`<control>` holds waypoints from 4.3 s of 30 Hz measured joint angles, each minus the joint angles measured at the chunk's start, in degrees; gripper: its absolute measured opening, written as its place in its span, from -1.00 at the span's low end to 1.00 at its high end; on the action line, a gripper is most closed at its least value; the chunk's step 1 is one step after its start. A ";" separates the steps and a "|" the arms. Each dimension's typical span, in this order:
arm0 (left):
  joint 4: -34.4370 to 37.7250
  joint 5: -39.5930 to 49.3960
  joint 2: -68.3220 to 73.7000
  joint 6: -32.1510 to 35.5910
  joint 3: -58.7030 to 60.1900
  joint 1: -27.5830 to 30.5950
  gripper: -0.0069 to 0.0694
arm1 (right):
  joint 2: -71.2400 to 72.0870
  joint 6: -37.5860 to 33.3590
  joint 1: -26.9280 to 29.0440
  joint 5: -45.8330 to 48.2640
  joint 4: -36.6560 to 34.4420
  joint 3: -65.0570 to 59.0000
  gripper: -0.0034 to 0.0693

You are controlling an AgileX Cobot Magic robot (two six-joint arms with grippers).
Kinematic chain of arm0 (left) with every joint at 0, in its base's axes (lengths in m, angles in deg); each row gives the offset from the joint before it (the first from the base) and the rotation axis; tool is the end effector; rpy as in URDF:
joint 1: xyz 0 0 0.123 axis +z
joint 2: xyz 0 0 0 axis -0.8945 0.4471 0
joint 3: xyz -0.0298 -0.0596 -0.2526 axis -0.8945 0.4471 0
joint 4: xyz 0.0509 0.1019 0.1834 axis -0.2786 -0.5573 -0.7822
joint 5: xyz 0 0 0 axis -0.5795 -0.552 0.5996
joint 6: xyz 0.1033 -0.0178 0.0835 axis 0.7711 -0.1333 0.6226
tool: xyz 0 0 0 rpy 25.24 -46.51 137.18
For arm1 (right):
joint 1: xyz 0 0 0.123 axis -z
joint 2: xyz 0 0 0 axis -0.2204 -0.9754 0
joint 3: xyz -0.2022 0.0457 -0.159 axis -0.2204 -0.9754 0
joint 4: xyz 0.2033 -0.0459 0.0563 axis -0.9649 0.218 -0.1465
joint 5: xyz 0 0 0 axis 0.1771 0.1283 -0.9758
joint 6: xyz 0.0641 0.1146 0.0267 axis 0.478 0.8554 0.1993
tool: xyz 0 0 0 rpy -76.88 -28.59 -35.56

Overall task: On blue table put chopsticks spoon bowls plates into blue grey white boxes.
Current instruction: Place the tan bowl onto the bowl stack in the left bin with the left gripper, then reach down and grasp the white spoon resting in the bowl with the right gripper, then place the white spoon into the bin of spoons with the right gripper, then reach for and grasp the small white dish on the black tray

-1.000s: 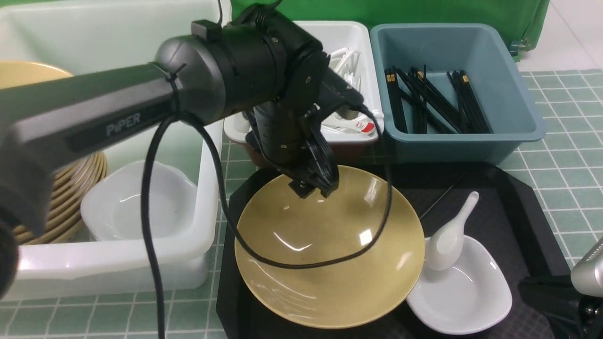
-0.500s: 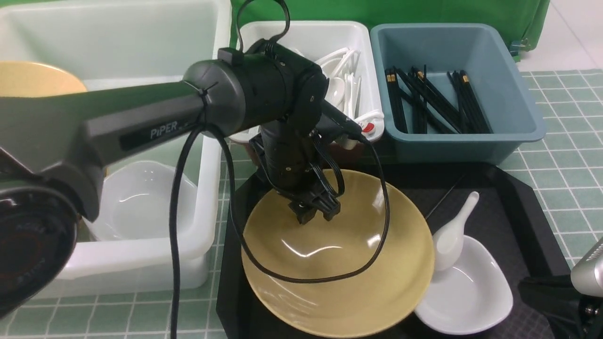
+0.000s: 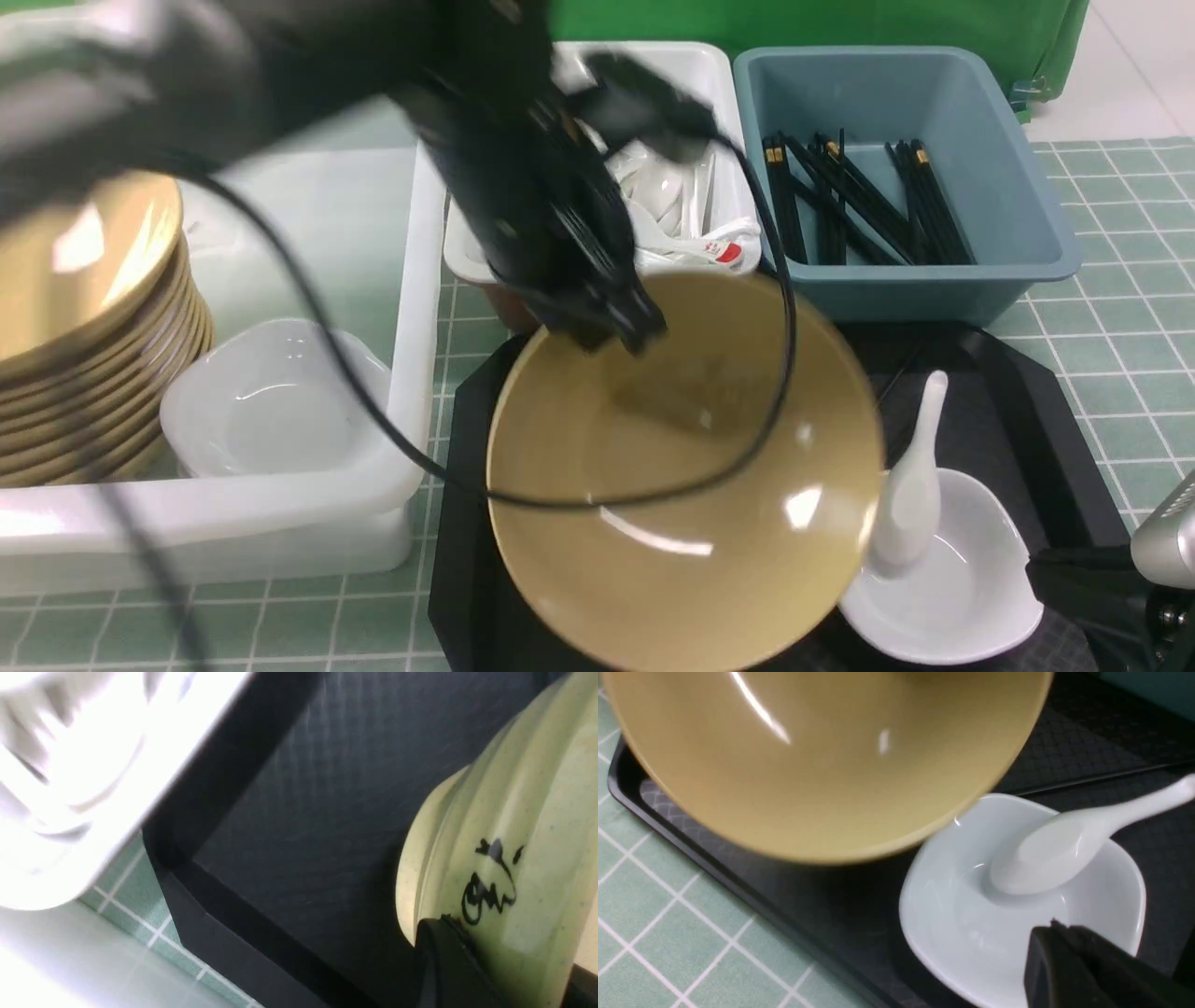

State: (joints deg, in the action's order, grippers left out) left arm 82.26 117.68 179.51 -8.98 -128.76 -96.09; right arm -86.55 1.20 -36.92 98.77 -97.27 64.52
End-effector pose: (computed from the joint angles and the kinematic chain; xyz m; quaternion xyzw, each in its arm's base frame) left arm 0.2714 -0.1942 0.2829 0.4126 0.8840 -0.0929 0.1992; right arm 0.1263 0.0756 0.2105 -0.2741 0.8588 0.1189 0.4161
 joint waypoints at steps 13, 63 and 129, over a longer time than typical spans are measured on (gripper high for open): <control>11.02 -0.07 -18.47 -2.82 2.87 47.78 -0.80 | 0.00 0.00 0.00 0.59 0.00 0.00 -0.77; 25.44 -13.29 -59.37 13.32 39.09 37.06 -0.81 | -24.13 9.20 2.11 -3.17 0.06 12.17 0.07; 4.40 -40.70 -92.25 -5.04 72.42 34.55 -0.81 | -54.68 18.08 5.23 22.80 17.53 36.27 0.53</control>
State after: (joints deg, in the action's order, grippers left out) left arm 86.67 76.98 87.27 -14.02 -56.34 -61.54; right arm -141.23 19.28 -31.68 121.57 -79.74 100.80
